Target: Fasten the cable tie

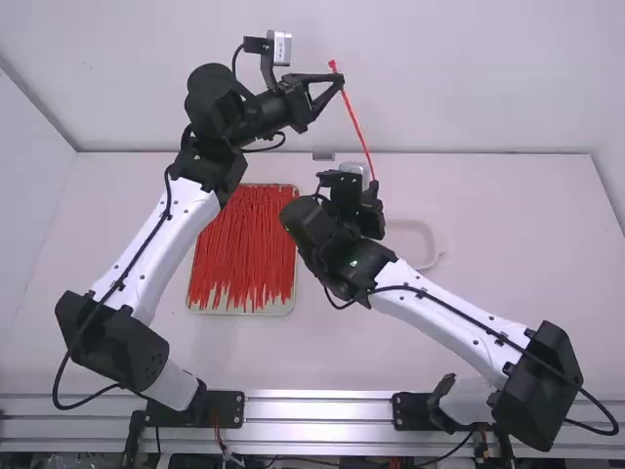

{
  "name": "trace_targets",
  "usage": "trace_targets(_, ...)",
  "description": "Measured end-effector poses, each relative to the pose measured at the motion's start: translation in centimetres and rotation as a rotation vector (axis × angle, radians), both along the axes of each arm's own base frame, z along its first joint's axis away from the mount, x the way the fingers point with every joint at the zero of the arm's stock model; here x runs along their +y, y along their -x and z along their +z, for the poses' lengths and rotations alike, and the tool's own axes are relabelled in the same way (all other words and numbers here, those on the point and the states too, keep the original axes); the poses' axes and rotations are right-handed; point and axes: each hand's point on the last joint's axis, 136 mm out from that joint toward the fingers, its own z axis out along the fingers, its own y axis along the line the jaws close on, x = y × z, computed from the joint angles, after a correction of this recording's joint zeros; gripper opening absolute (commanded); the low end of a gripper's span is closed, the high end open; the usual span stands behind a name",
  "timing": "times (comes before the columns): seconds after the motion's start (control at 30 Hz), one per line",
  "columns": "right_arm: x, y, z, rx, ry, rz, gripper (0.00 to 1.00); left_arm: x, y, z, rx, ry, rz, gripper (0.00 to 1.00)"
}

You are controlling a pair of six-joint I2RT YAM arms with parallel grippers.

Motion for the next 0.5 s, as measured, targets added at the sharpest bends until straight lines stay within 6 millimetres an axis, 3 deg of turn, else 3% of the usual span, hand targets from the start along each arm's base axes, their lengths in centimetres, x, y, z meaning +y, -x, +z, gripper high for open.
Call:
trace_targets(0.03, 0.1, 0.0, -0.1, 0.005, -0.003, 0.007, 0.13, 0.0, 0.0, 0.0, -0.005, -0.004, 0.001, 0.02)
trace_targets(0.1, 0.5, -0.2, -0.4, 0.019, -0.012, 0.03, 0.66, 0.0, 0.0, 0.0, -0.021, -0.013, 0.004, 0.02)
trace_targets(0.17, 1.1, -0.3, -0.9, 0.049, -0.012, 0.07, 0.84, 0.0, 0.0, 0.0, -0.034, -0.022, 0.007, 0.02)
trace_targets(0.2, 1.5, -0.4, -1.2, 0.069, -0.011, 0.097, 0.99, 0.0, 0.0, -0.1, -0.044, -0.03, 0.009, 0.02)
trace_targets(0.37, 3.9, -0.5, -2.6, 0.189, 0.007, 0.271, 0.99, 1.0, -0.6, -0.1, -0.064, -0.044, 0.036, 0.02)
trace_targets(0.5, 5.5, 1.2, -2.2, 0.279, -0.019, 0.477, 0.99, 4.2, -2.1, -0.1, -0.064, -0.049, 0.097, 0.02)
